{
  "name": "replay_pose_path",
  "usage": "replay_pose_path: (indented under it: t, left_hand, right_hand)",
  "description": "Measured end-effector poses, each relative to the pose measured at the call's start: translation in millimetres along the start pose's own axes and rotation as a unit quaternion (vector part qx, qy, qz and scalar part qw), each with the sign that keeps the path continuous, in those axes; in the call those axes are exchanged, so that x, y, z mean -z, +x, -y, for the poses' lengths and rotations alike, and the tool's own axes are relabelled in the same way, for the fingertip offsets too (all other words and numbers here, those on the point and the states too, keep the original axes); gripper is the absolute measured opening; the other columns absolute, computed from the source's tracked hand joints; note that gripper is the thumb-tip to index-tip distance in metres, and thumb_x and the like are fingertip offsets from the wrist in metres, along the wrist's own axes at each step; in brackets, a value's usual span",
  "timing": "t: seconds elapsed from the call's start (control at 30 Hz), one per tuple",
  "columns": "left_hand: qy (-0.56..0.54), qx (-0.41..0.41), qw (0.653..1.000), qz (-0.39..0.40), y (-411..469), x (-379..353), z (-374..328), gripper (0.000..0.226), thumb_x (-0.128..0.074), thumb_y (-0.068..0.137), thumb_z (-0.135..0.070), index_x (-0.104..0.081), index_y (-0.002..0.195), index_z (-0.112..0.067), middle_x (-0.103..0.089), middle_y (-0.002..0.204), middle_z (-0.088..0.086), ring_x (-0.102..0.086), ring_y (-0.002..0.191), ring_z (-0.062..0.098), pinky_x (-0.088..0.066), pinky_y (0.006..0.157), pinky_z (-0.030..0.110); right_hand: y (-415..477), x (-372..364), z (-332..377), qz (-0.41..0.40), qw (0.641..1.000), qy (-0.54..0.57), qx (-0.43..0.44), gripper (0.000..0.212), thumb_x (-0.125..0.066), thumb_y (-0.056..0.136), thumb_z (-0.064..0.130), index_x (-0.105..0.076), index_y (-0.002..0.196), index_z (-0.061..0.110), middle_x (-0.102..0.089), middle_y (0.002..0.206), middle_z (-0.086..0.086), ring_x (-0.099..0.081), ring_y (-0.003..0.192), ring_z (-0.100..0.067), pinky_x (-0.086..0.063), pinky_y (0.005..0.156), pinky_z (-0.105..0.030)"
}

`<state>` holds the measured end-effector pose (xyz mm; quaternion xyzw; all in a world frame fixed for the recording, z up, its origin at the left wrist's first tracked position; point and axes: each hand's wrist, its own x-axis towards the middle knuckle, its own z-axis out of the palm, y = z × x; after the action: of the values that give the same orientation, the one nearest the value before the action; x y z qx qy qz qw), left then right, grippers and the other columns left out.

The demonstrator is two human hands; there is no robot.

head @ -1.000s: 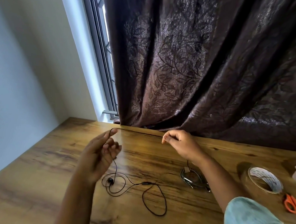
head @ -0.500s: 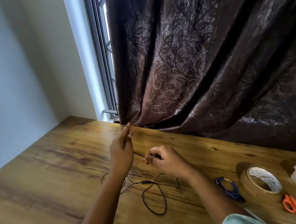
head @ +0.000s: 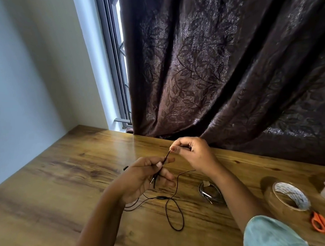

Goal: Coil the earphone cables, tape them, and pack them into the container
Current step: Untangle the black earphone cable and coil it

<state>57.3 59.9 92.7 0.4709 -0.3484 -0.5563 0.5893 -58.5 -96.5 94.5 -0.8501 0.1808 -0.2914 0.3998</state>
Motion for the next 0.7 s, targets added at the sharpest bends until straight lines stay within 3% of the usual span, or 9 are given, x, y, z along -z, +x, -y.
replay_pose_path:
  t: [0.13,0.23,0.3,0.37,0.4,0.47,0.57,0.63,0.7]
  left_hand:
    - [-0.112,-0.048,0.990,0.068,2,-1,5,0.053,-0.074,0.078,-0.023,-0.058,0.125,-0.004,-0.071,0.087,0.010,-0.069,0.069,0.016,-0.054,0.086,0.041]
    - [-0.194,-0.135,0.971,-0.020,14,-7,3,0.054,-0.069,0.081,-0.020,-0.053,0.128,-0.001,-0.072,0.102,0.012,-0.071,0.083,0.021,-0.053,0.086,0.041]
    - [-0.215,-0.182,0.953,-0.108,23,-7,-1,0.040,-0.047,0.091,-0.012,-0.048,0.129,0.000,-0.071,0.108,0.010,-0.070,0.092,0.022,-0.055,0.082,0.039]
    - [-0.202,-0.213,0.941,-0.172,32,0,-3,0.037,-0.037,0.097,-0.008,-0.045,0.133,-0.003,-0.070,0.112,0.005,-0.068,0.098,0.022,-0.055,0.083,0.037]
    - [-0.177,-0.222,0.939,-0.195,35,3,-4,0.037,-0.036,0.098,-0.008,-0.045,0.134,-0.005,-0.070,0.113,0.002,-0.066,0.100,0.020,-0.053,0.086,0.037]
    - [-0.059,-0.227,0.939,-0.250,40,11,-1,0.034,-0.039,0.099,-0.010,-0.052,0.130,-0.015,-0.066,0.120,-0.002,-0.061,0.104,0.016,-0.049,0.087,0.032]
    - [0.240,-0.224,0.890,-0.318,45,29,10,0.029,-0.043,0.099,-0.012,-0.062,0.120,-0.021,-0.062,0.126,-0.002,-0.057,0.116,0.018,-0.045,0.098,0.042]
    - [0.373,-0.187,0.858,-0.299,46,38,20,0.026,-0.046,0.098,-0.011,-0.060,0.119,-0.010,-0.067,0.113,0.003,-0.063,0.105,0.022,-0.047,0.096,0.048]
    - [0.413,-0.108,0.873,-0.236,44,38,26,0.026,-0.045,0.097,-0.007,-0.057,0.120,-0.009,-0.066,0.109,0.005,-0.065,0.098,0.023,-0.049,0.095,0.048]
  right_hand:
    - [-5,-19,-13,-0.051,0.994,0.083,-0.042,0.011,-0.063,0.088,0.031,-0.069,0.080,0.029,-0.070,0.082,-0.013,-0.063,0.078,-0.034,-0.050,0.069,-0.041]
    - [-11,-38,-23,-0.026,0.995,0.066,-0.068,0.015,-0.057,0.093,0.034,-0.068,0.084,0.029,-0.068,0.087,-0.022,-0.060,0.084,-0.046,-0.048,0.065,-0.048]
    - [-16,-45,-25,0.010,0.995,0.052,-0.089,0.020,-0.053,0.095,0.035,-0.067,0.082,0.032,-0.068,0.079,-0.016,-0.059,0.071,-0.040,-0.042,0.058,-0.042]
    - [-22,-50,-23,0.059,0.995,0.028,-0.081,0.024,-0.051,0.097,0.032,-0.066,0.078,0.029,-0.061,0.064,0.001,-0.053,0.059,-0.015,-0.041,0.059,-0.036]
    - [-24,-51,-20,0.084,0.993,0.014,-0.079,0.024,-0.051,0.097,0.031,-0.065,0.078,0.030,-0.058,0.062,0.007,-0.050,0.057,-0.006,-0.041,0.059,-0.034]
    - [-28,-51,-15,0.120,0.989,-0.022,-0.083,0.024,-0.049,0.097,0.035,-0.063,0.078,0.033,-0.058,0.063,0.010,-0.051,0.058,-0.007,-0.041,0.059,-0.033]
    - [-32,-41,-9,0.152,0.982,-0.087,-0.069,0.025,-0.047,0.097,0.039,-0.062,0.079,0.031,-0.057,0.066,0.012,-0.052,0.060,-0.006,-0.040,0.058,-0.030]
    - [-31,-30,-2,0.165,0.977,-0.123,-0.050,0.024,-0.048,0.096,0.038,-0.062,0.078,0.030,-0.059,0.072,0.013,-0.053,0.064,-0.002,-0.042,0.059,-0.029]
    - [-24,-17,4,0.169,0.974,-0.151,-0.030,0.023,-0.051,0.095,0.037,-0.065,0.080,0.027,-0.063,0.074,0.011,-0.056,0.064,-0.005,-0.046,0.060,-0.034]
